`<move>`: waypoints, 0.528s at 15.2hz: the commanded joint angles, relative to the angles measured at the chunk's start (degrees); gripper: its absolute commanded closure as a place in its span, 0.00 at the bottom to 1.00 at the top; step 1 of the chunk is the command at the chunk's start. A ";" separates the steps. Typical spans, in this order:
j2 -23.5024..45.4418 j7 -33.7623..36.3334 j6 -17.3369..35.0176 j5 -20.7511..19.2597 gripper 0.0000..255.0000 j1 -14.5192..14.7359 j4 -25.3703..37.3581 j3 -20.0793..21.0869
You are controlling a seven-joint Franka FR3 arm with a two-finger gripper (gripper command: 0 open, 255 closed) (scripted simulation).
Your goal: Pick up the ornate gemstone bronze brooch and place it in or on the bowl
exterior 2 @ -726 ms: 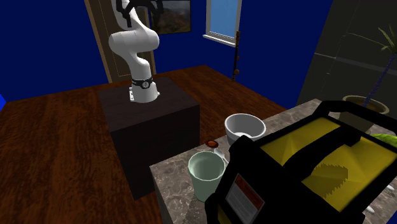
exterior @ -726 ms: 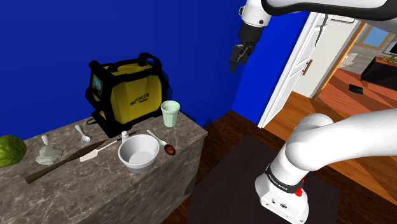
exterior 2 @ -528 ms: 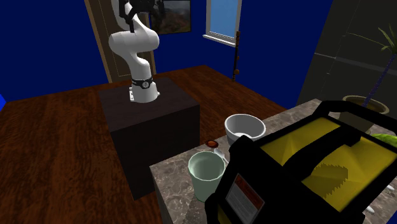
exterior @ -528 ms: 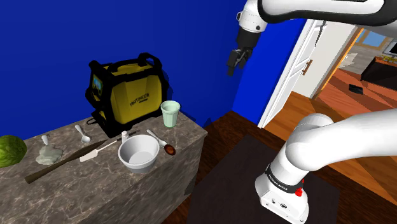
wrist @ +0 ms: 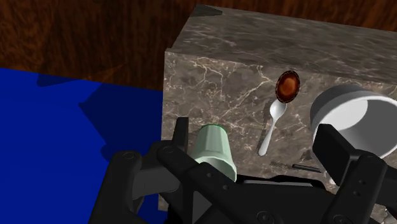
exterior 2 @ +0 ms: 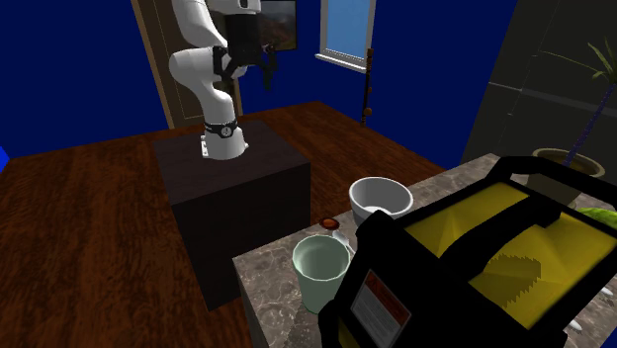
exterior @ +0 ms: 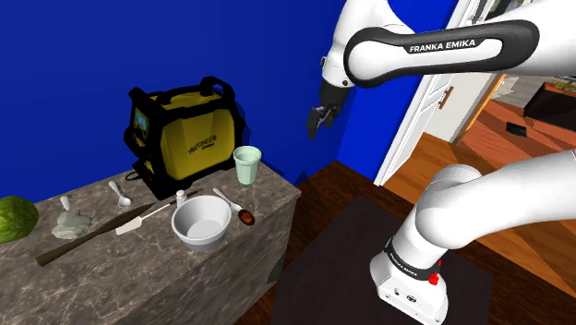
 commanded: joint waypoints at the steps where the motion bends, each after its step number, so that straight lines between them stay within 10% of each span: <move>1: 1.99 1.04 4.61 0.56 0.00 0.40 -2.16 0.64; 8: 12.69 5.02 21.56 2.16 0.00 1.82 -7.39 3.48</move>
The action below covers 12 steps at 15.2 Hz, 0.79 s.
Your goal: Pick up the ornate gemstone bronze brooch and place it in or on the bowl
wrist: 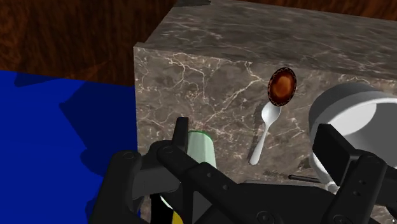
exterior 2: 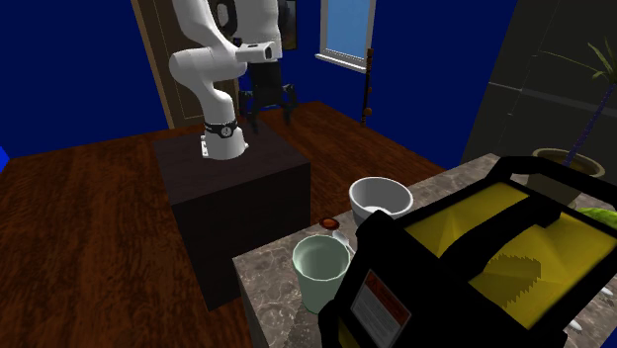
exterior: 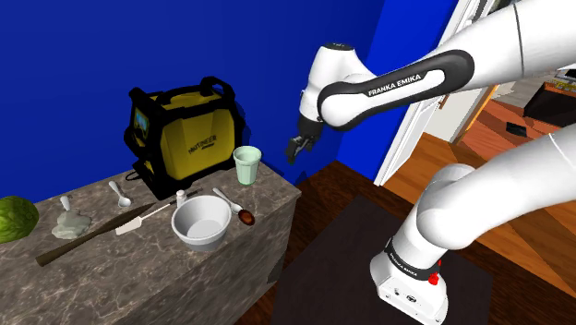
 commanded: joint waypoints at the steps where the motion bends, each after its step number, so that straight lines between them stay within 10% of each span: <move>1: 3.70 1.10 5.13 0.28 0.00 0.28 -0.93 0.80; 12: 30.80 13.53 30.72 -7.11 0.00 -0.54 2.11 6.06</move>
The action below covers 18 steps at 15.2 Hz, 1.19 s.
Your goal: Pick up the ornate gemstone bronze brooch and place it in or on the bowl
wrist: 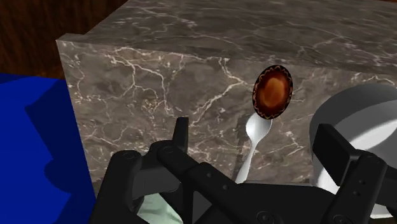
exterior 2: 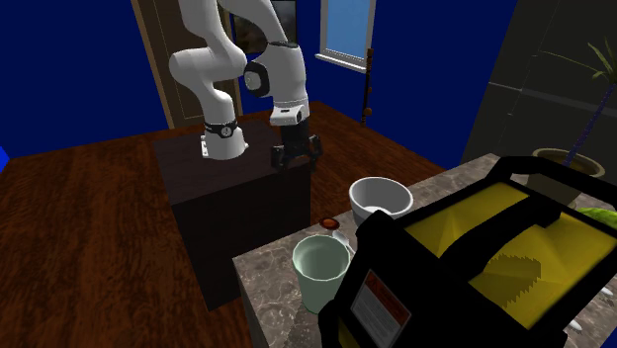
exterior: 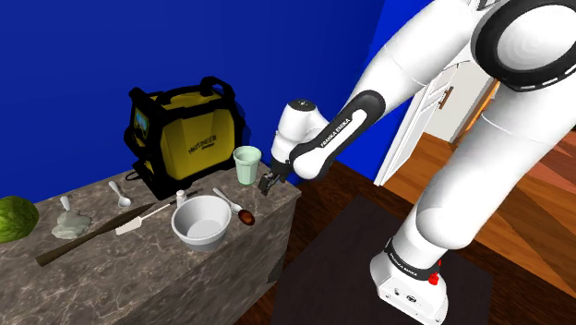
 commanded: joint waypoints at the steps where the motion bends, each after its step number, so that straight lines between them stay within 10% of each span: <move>1: 5.75 4.85 4.01 -4.57 0.00 0.00 2.02 0.35; 7: 21.47 18.44 13.00 -17.36 0.00 8.50 9.75 -7.87; 18: 37.33 22.40 20.37 -18.26 0.00 15.95 19.39 -14.02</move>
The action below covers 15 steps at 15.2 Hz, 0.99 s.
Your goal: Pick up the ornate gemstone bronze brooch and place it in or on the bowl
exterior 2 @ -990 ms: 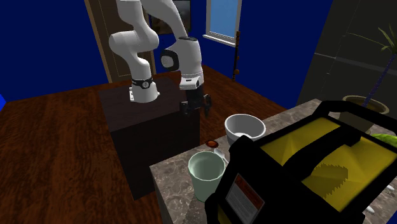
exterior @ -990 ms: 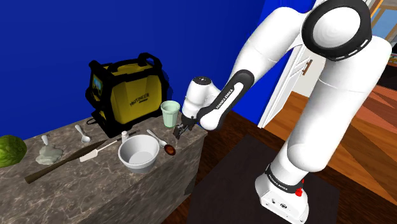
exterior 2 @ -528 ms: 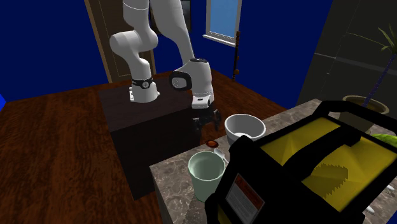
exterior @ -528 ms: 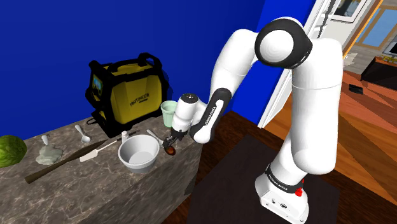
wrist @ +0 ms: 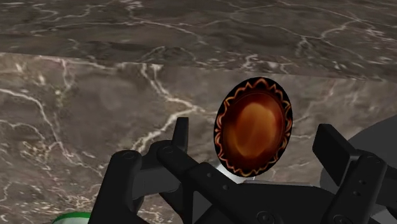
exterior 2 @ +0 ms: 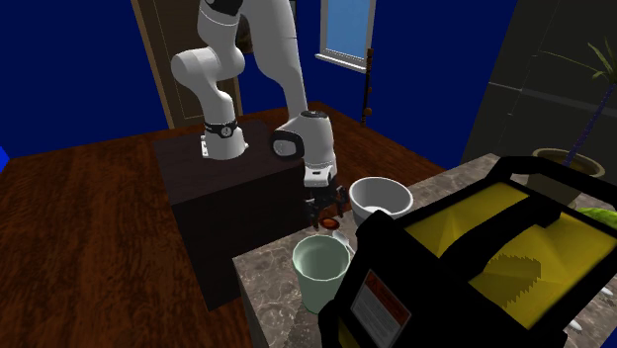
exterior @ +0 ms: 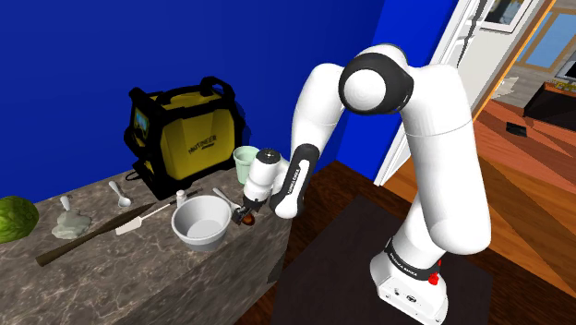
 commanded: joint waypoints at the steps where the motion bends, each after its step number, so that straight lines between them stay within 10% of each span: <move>1: 1.65 0.14 0.67 0.08 0.00 0.44 1.03 -0.38; 8: 1.65 0.14 0.67 0.09 0.00 0.44 1.03 -0.38; 9: 1.65 0.14 0.67 0.09 1.00 0.44 1.04 -0.39; 15: 1.65 0.14 0.67 0.09 1.00 0.44 1.04 -0.39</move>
